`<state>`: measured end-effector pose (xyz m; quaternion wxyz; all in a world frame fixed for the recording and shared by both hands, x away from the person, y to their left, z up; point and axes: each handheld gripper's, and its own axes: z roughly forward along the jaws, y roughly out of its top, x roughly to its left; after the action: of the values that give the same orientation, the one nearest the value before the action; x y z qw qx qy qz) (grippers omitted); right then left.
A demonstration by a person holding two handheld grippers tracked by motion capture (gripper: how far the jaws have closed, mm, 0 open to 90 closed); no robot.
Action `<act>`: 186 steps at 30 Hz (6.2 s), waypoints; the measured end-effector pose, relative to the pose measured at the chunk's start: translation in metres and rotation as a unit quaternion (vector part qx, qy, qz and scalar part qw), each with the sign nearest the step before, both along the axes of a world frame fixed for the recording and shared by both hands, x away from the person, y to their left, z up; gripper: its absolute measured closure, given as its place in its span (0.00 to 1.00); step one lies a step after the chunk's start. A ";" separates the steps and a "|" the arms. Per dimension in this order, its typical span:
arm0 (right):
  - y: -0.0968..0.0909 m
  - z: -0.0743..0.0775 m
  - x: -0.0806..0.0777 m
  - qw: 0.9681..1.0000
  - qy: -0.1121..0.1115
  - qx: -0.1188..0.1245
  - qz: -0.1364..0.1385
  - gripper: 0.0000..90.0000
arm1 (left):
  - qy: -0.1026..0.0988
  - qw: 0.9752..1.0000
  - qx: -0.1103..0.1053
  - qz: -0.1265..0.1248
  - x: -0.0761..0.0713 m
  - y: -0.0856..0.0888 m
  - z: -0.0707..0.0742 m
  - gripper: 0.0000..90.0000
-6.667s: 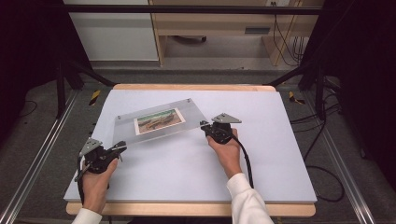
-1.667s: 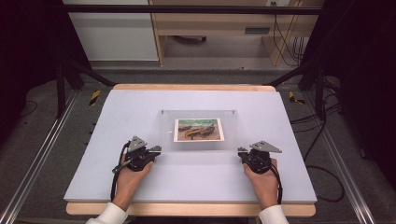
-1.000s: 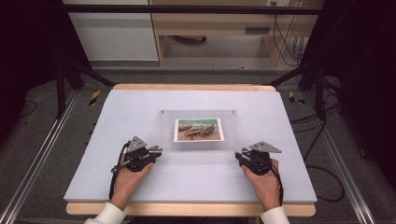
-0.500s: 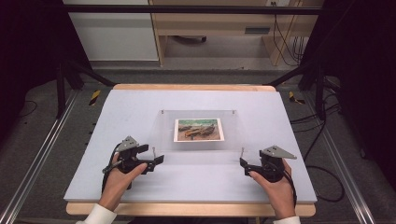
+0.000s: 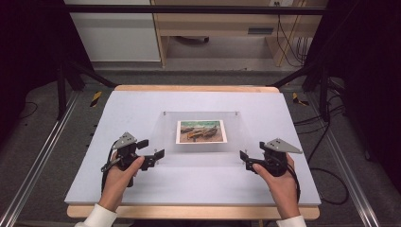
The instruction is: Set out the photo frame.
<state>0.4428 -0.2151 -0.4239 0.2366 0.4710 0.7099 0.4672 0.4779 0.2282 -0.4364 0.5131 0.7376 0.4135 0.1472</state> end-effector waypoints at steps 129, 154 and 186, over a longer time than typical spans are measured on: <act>0.011 -0.030 0.067 0.986 0.138 0.090 0.014 0.18 | 0.112 0.993 -0.031 0.012 0.050 -0.005 -0.022 0.25; 0.006 -0.019 0.037 0.994 0.100 0.045 0.019 0.35 | 0.069 0.997 -0.013 0.033 0.021 -0.004 -0.009 0.43; 0.002 -0.015 0.013 0.997 0.073 0.022 0.015 0.51 | 0.052 0.998 -0.008 0.045 -0.001 -0.002 -0.004 0.56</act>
<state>0.4562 -0.2131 -0.4394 0.1662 0.4983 0.7218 0.4506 0.4772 0.2260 -0.4403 0.4897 0.7207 0.4736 0.1285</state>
